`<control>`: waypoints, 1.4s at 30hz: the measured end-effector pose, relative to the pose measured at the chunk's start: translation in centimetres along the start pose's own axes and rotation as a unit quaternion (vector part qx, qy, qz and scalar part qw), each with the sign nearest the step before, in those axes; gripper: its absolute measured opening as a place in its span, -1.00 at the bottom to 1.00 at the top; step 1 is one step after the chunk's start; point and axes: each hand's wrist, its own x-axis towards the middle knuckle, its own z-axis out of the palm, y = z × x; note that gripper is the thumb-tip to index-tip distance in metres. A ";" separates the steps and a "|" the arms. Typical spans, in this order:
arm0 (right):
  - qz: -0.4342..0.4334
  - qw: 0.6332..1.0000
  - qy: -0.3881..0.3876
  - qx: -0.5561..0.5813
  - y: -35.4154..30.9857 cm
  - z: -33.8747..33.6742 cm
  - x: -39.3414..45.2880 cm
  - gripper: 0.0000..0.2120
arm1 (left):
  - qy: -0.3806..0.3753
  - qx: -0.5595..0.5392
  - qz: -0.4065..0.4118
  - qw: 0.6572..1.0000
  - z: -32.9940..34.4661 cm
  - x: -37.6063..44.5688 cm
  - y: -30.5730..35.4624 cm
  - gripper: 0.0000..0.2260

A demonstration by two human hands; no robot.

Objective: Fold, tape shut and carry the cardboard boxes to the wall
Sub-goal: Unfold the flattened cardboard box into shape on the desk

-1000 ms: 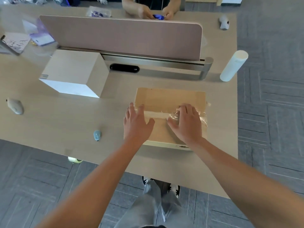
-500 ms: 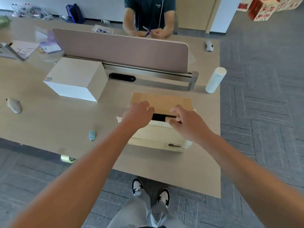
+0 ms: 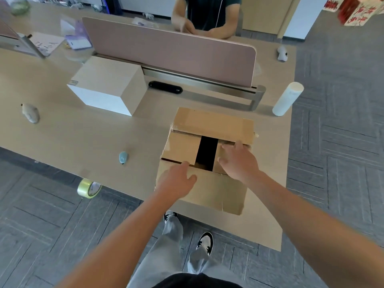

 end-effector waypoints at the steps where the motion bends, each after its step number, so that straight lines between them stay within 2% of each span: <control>1: 0.006 1.000 0.002 0.000 -0.2 0.5 0.2 -0.48 | 0.021 0.001 0.003 1.000 -0.3 0.3 0.3 -0.56; 6: 0.012 0.995 0.098 0.017 -0.6 1.2 0.8 -0.35 | 0.096 0.037 0.056 0.993 -2.1 3.5 1.4 -0.55; 9: -0.005 0.986 0.167 0.028 -0.5 -0.2 1.8 -0.34 | 0.098 0.076 0.086 0.989 -3.1 5.8 1.9 -0.52; 13: -0.015 0.978 0.205 0.047 -0.1 -2.7 5.5 -0.30 | 0.077 0.161 0.119 0.977 -3.5 8.8 2.8 -0.49; 18: 0.017 0.981 0.183 0.059 0.4 -4.2 10.7 -0.31 | 0.033 0.246 0.160 0.955 -3.1 12.0 3.0 -0.49; 24: 0.058 0.990 0.124 0.030 0.7 -1.3 14.1 -0.45 | 0.043 0.291 0.157 0.943 -2.8 13.2 3.1 -0.54; 27: 0.069 0.987 0.140 0.042 0.7 -0.3 14.2 -0.44 | 0.057 0.281 0.153 0.946 -3.3 12.4 3.1 -0.55; 31: 0.065 0.986 0.148 0.044 0.7 0.0 14.1 -0.42 | 0.124 0.264 0.160 0.943 -5.3 10.7 3.1 -0.54; 37: 0.053 0.988 0.143 0.021 0.6 0.1 12.9 -0.36 | 0.183 0.233 0.100 0.950 -9.6 8.3 1.2 -0.45; 42: 0.033 0.988 0.151 0.014 -0.2 0.0 10.2 -0.38 | 0.186 0.237 0.011 0.954 -11.0 7.9 -4.2 -0.44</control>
